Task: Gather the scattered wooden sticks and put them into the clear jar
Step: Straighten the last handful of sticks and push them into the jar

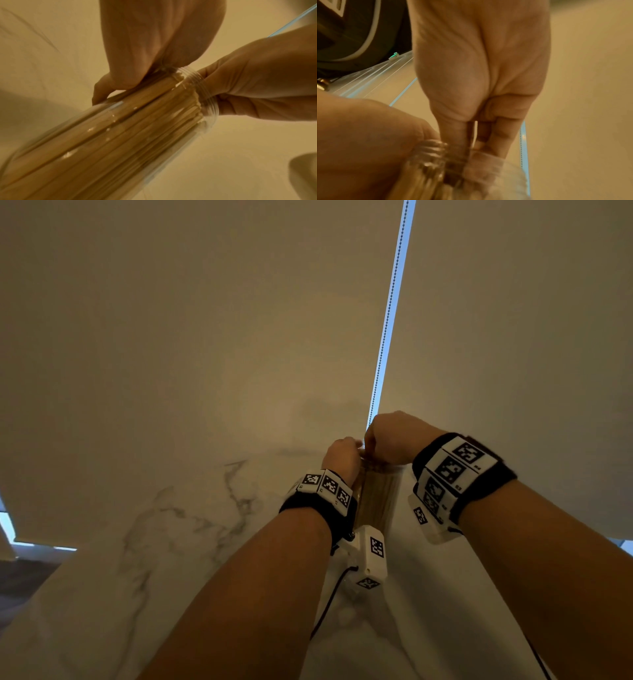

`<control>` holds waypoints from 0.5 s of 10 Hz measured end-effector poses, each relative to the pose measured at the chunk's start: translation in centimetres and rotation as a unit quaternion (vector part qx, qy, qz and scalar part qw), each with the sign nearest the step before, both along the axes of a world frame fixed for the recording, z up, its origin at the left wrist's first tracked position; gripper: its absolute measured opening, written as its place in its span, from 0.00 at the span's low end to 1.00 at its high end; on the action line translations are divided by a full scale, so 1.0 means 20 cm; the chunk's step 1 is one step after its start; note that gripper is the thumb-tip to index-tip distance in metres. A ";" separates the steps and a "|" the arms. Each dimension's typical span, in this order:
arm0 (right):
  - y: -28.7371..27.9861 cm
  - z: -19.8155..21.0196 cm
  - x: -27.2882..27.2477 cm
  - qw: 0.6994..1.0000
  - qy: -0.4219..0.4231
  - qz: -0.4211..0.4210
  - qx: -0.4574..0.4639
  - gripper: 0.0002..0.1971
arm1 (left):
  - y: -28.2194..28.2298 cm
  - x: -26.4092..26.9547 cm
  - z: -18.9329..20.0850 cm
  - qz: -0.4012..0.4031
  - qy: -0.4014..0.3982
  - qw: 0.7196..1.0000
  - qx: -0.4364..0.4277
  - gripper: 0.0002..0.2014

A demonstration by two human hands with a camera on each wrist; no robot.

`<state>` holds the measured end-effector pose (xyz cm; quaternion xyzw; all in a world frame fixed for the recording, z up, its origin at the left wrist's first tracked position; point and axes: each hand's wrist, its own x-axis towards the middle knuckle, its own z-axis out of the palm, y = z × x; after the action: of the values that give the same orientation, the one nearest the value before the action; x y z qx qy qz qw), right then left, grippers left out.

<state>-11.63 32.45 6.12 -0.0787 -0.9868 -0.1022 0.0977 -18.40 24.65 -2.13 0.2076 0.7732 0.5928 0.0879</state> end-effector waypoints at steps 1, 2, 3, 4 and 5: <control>0.00 0.00 0.00 1.000 0.001 0.011 -0.003 0.13 | -0.04 0.05 0.04 0.022 0.002 0.999 -0.024 0.19; 0.02 -0.03 0.03 0.998 0.006 0.011 -0.065 0.15 | -0.04 0.05 0.06 0.034 0.006 0.998 -0.052 0.19; 0.00 -0.03 0.16 0.987 0.074 0.029 -0.140 0.16 | -0.07 0.08 0.12 0.053 -0.008 0.994 -0.093 0.19; -0.03 0.03 0.37 0.976 0.157 0.047 -0.144 0.13 | -0.12 0.14 0.20 0.056 -0.035 0.991 -0.116 0.29; -0.10 0.08 0.68 0.971 0.175 0.058 -0.150 0.15 | -0.24 0.21 0.28 0.038 -0.007 0.986 -0.159 0.29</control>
<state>2.02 30.50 7.65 -0.0518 -0.9613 0.0682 0.2620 -14.23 19.81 3.53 0.1575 0.8643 0.4664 0.1028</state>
